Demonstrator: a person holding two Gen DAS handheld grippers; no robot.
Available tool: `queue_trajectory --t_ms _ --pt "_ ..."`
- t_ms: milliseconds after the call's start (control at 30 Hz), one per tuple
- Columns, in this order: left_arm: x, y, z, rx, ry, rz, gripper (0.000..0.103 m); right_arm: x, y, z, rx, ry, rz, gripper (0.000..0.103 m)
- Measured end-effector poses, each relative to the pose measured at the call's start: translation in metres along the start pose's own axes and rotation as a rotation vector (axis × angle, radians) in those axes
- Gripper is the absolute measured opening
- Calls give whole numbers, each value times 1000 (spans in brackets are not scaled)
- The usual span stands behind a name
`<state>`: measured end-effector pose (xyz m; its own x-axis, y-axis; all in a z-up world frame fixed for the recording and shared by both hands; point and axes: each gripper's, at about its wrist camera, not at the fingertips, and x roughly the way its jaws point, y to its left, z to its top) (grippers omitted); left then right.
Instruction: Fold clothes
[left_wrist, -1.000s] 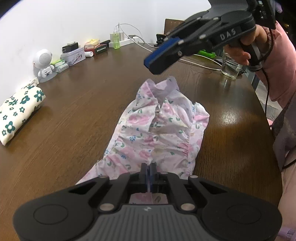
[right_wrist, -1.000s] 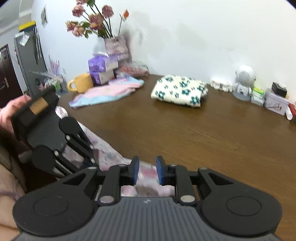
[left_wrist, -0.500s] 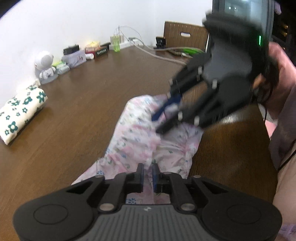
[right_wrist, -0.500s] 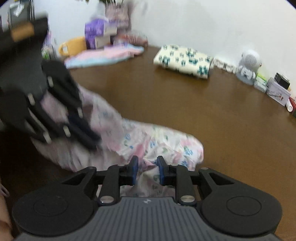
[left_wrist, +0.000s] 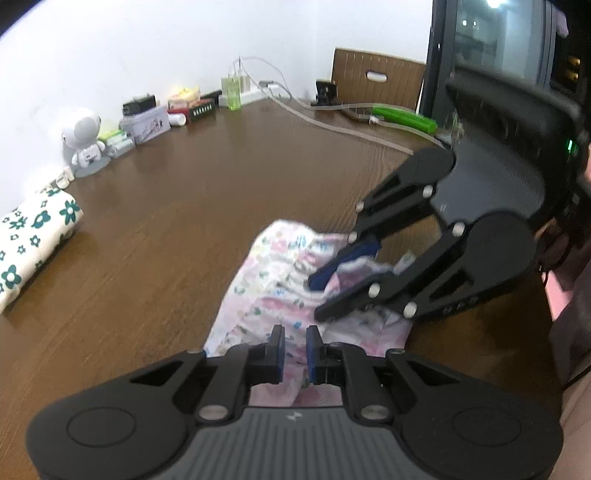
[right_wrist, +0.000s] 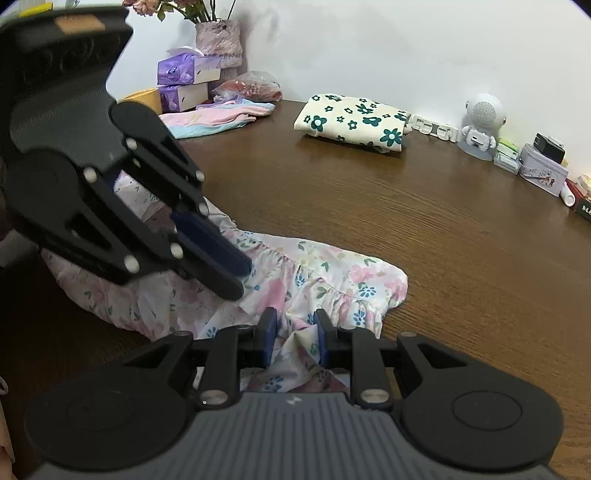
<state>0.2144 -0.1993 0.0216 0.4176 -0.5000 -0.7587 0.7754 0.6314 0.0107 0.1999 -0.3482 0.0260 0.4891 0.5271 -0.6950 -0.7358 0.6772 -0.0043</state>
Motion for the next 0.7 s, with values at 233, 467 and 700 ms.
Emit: queue_trajectory --t_ms 233,467,700 --pt "1 -5 -6 27 -8 25 11 0 -3 0 25 -7 12 22" --pt "0 -6 -12 30 -31 24 10 -28 -8 -4 182 -77 -11 38" --pt "-2 -8 -16 32 -54 28 10 -66 -12 -47 496 -133 -82 58"
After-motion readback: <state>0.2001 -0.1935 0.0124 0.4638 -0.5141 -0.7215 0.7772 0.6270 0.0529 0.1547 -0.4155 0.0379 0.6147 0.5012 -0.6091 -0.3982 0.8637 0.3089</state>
